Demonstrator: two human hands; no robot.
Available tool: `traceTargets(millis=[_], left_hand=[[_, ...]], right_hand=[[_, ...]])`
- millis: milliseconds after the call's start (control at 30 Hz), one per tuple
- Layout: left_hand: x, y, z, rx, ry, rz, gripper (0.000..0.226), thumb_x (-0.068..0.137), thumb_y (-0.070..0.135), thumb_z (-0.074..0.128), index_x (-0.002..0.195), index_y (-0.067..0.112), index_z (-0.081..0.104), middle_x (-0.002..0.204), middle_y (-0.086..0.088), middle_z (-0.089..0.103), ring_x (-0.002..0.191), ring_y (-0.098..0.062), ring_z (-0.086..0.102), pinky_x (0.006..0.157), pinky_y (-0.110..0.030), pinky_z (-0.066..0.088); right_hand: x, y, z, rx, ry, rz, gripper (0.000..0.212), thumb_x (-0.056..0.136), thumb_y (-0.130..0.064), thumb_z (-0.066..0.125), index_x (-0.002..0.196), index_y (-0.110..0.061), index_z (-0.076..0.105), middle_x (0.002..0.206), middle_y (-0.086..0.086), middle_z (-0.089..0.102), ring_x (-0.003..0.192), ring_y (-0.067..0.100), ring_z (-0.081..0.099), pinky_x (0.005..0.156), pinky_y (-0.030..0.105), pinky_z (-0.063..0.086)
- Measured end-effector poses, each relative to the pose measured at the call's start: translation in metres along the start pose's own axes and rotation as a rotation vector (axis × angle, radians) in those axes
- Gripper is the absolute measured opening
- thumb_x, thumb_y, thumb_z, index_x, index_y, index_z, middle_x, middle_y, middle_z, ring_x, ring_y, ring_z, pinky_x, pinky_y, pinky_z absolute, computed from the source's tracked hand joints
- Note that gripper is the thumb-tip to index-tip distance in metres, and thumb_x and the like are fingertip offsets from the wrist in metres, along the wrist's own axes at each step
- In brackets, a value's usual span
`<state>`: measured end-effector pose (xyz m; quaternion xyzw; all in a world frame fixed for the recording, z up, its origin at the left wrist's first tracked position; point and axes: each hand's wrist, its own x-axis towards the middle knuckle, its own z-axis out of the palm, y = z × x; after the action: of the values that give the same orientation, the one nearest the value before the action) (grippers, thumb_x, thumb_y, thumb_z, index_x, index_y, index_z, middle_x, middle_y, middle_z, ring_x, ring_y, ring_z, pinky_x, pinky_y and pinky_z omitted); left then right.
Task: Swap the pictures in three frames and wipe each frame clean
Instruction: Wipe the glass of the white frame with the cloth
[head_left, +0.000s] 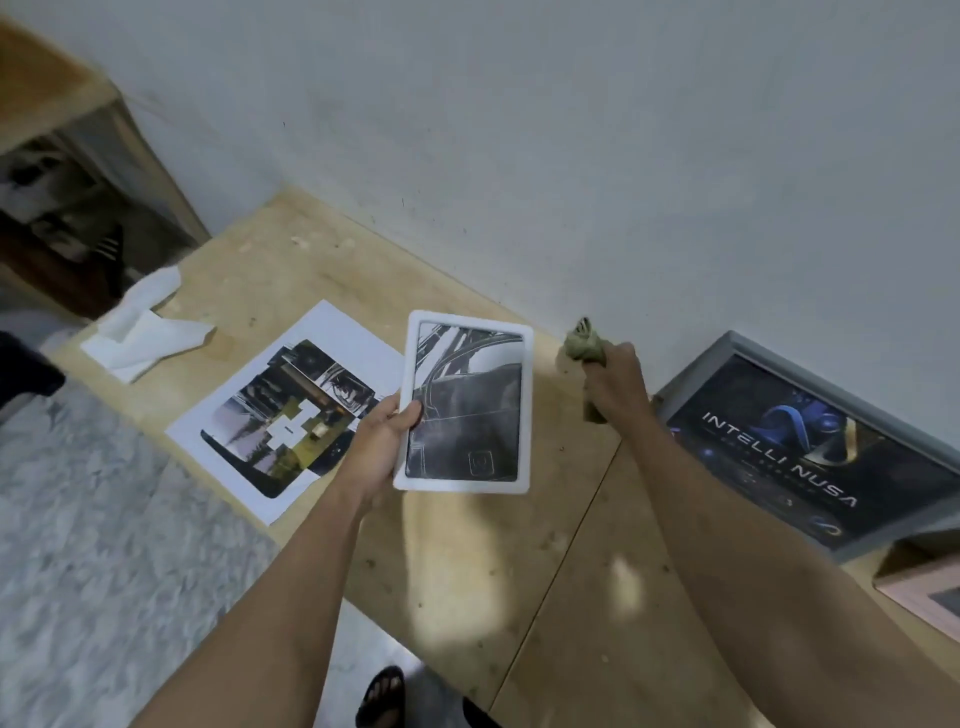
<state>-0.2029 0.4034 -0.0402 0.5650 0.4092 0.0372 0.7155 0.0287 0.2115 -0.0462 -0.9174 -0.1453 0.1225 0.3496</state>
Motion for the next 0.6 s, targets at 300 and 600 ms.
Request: traceTargets(millis=[300, 600], left_hand=[[-0.062, 0.061, 0.002, 0.034, -0.049, 0.233, 0.016, 0.099, 0.03, 0.056, 0.09, 0.023, 0.066, 0.067, 0.013, 0.058, 0.068, -0.011, 0.051, 0.062, -0.026, 0.038], [-0.102, 0.063, -0.032, -0.031, 0.015, 0.283, 0.022, 0.099, 0.023, 0.056, 0.107, 0.007, 0.069, 0.099, -0.01, 0.069, 0.096, -0.032, 0.06, 0.086, -0.036, 0.047]], right_hand=[[-0.083, -0.121, -0.035, -0.394, 0.107, -0.59, 0.074, 0.079, 0.005, 0.045, 0.144, -0.029, 0.042, 0.152, -0.006, 0.039, 0.108, 0.024, 0.038, 0.089, 0.041, 0.035], [-0.24, -0.095, -0.017, -0.252, -0.159, -0.545, 0.056, 0.087, 0.005, 0.042, 0.134, -0.02, 0.056, 0.13, -0.022, 0.053, 0.101, 0.012, 0.04, 0.091, 0.03, 0.037]])
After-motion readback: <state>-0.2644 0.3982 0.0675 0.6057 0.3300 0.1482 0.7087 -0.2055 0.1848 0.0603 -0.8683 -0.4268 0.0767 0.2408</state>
